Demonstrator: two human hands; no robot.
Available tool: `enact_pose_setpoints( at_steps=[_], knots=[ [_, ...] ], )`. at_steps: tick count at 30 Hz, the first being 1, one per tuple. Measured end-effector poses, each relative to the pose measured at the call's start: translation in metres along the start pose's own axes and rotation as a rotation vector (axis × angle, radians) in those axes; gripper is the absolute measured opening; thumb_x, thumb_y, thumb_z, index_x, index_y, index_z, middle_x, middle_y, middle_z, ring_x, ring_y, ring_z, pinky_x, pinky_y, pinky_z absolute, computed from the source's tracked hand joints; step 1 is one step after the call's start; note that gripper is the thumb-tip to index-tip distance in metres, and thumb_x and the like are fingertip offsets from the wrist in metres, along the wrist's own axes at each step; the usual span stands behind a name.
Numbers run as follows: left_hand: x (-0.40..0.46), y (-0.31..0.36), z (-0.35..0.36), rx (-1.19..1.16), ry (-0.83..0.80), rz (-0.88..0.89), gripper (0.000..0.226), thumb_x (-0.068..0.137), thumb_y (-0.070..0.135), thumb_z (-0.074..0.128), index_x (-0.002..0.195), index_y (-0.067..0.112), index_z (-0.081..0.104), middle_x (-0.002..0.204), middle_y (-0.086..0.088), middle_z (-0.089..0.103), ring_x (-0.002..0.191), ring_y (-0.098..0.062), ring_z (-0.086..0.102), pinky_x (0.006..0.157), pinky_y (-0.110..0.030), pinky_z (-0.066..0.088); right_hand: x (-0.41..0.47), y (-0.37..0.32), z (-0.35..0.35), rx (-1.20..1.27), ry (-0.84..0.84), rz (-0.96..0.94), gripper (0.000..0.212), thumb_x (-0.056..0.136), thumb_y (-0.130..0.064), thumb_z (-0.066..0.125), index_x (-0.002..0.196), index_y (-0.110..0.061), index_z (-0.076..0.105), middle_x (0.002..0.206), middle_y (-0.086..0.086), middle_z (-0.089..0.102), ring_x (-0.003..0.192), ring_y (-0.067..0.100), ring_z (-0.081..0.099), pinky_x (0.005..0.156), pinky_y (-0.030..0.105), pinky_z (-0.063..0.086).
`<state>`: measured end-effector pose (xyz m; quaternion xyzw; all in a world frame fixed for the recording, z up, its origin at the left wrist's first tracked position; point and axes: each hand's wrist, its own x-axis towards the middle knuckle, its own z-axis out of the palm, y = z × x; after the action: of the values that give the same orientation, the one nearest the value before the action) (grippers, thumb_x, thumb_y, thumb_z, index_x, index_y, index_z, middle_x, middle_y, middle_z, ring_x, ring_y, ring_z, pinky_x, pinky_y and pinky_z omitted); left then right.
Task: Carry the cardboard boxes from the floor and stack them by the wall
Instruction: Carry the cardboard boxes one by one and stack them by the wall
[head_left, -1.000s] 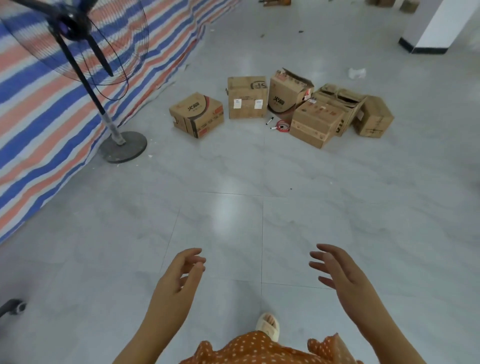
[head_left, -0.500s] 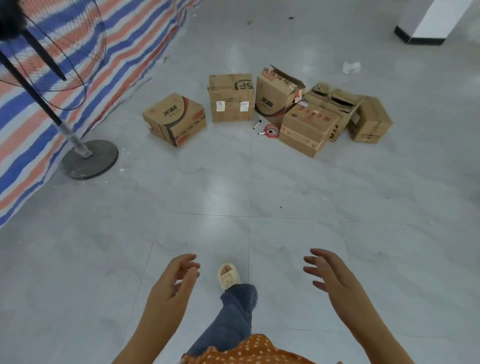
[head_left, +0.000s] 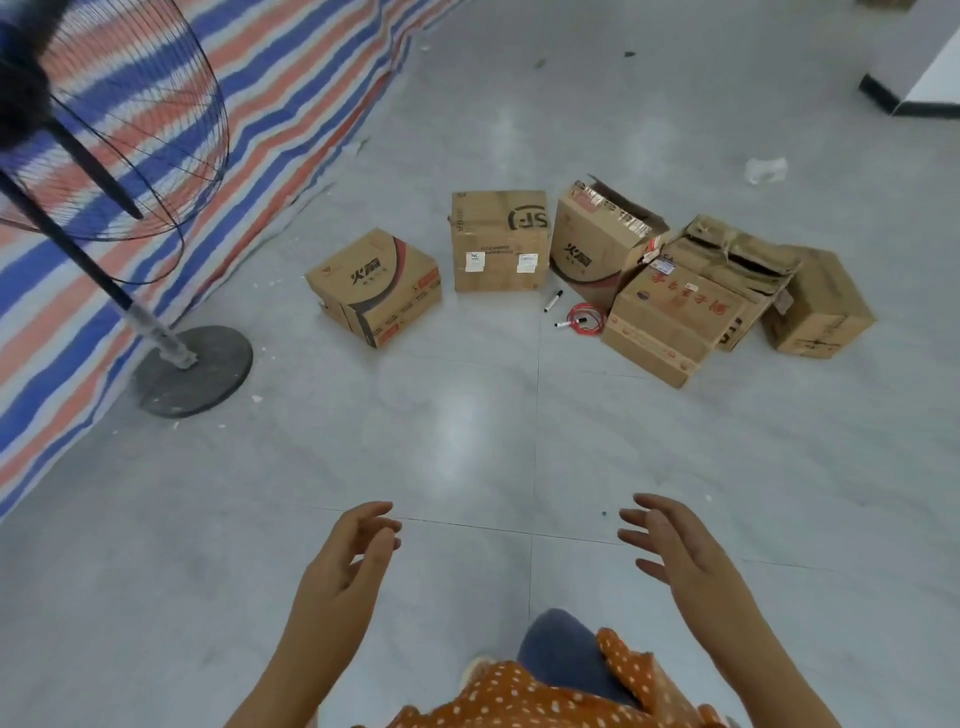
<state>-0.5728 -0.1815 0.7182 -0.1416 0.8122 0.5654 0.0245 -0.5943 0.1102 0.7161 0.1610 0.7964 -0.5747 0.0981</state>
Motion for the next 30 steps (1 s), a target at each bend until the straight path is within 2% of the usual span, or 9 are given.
enact_pose_setpoints(
  at_steps=[3, 11, 14, 17, 21, 25, 30],
  knots=[
    [0.040, -0.002, -0.001, 0.010, 0.036, -0.066, 0.022, 0.096, 0.017, 0.049, 0.107, 0.033, 0.059, 0.098, 0.007, 0.069, 0.093, -0.005, 0.065, 0.079, -0.024, 0.049, 0.049, -0.012, 0.009, -0.017, -0.035, 0.038, 0.023, 0.100, -0.032, 0.036, 0.118, -0.027, 0.050, 0.119, -0.005, 0.061, 0.102, 0.007, 0.061, 0.090, 0.026, 0.048],
    [0.201, 0.024, 0.023, 0.028, 0.187, -0.125, 0.017, 0.096, 0.027, 0.048, 0.103, 0.041, 0.055, 0.096, 0.016, 0.067, 0.090, 0.004, 0.062, 0.081, -0.026, 0.049, 0.231, -0.068, 0.026, -0.091, -0.117, 0.020, 0.029, 0.099, -0.034, 0.034, 0.123, -0.023, 0.048, 0.124, -0.002, 0.057, 0.110, 0.018, 0.059, 0.103, 0.039, 0.045],
    [0.260, 0.048, 0.037, -0.004, 0.235, -0.129, 0.017, 0.096, 0.029, 0.047, 0.105, 0.042, 0.055, 0.097, 0.023, 0.066, 0.092, 0.003, 0.063, 0.080, -0.024, 0.048, 0.308, -0.103, 0.022, -0.076, -0.172, -0.007, 0.025, 0.099, -0.036, 0.036, 0.117, -0.028, 0.052, 0.119, -0.007, 0.061, 0.106, 0.011, 0.061, 0.098, 0.037, 0.048],
    [0.319, 0.075, 0.046, -0.013, 0.306, -0.156, 0.017, 0.097, 0.027, 0.047, 0.104, 0.041, 0.054, 0.097, 0.015, 0.067, 0.092, -0.002, 0.064, 0.085, -0.029, 0.050, 0.385, -0.151, 0.021, -0.074, -0.245, -0.073, 0.020, 0.097, -0.038, 0.039, 0.110, -0.035, 0.055, 0.113, -0.011, 0.065, 0.102, 0.005, 0.063, 0.090, 0.031, 0.049],
    [0.375, 0.094, 0.061, 0.002, 0.326, -0.204, 0.015, 0.096, 0.027, 0.046, 0.108, 0.035, 0.052, 0.105, 0.012, 0.063, 0.096, -0.008, 0.062, 0.085, -0.026, 0.048, 0.466, -0.191, 0.020, -0.098, -0.301, -0.136, 0.032, 0.086, -0.053, 0.039, 0.110, -0.039, 0.054, 0.111, -0.014, 0.064, 0.100, 0.004, 0.063, 0.087, 0.029, 0.049],
    [0.423, 0.104, 0.065, -0.001, 0.378, -0.281, 0.020, 0.097, 0.024, 0.046, 0.115, 0.025, 0.052, 0.106, 0.005, 0.062, 0.097, -0.012, 0.061, 0.091, -0.032, 0.048, 0.524, -0.208, 0.034, -0.113, -0.355, -0.130, 0.020, 0.096, -0.039, 0.041, 0.109, -0.038, 0.055, 0.110, -0.013, 0.065, 0.100, 0.004, 0.064, 0.086, 0.029, 0.049],
    [0.506, 0.111, 0.068, -0.024, 0.405, -0.340, 0.022, 0.096, 0.026, 0.046, 0.116, 0.023, 0.052, 0.111, -0.001, 0.062, 0.100, -0.018, 0.061, 0.093, -0.036, 0.048, 0.608, -0.233, 0.061, -0.137, -0.426, -0.096, 0.022, 0.099, -0.033, 0.039, 0.116, -0.030, 0.053, 0.115, -0.008, 0.062, 0.105, 0.008, 0.061, 0.095, 0.034, 0.048]
  ],
)
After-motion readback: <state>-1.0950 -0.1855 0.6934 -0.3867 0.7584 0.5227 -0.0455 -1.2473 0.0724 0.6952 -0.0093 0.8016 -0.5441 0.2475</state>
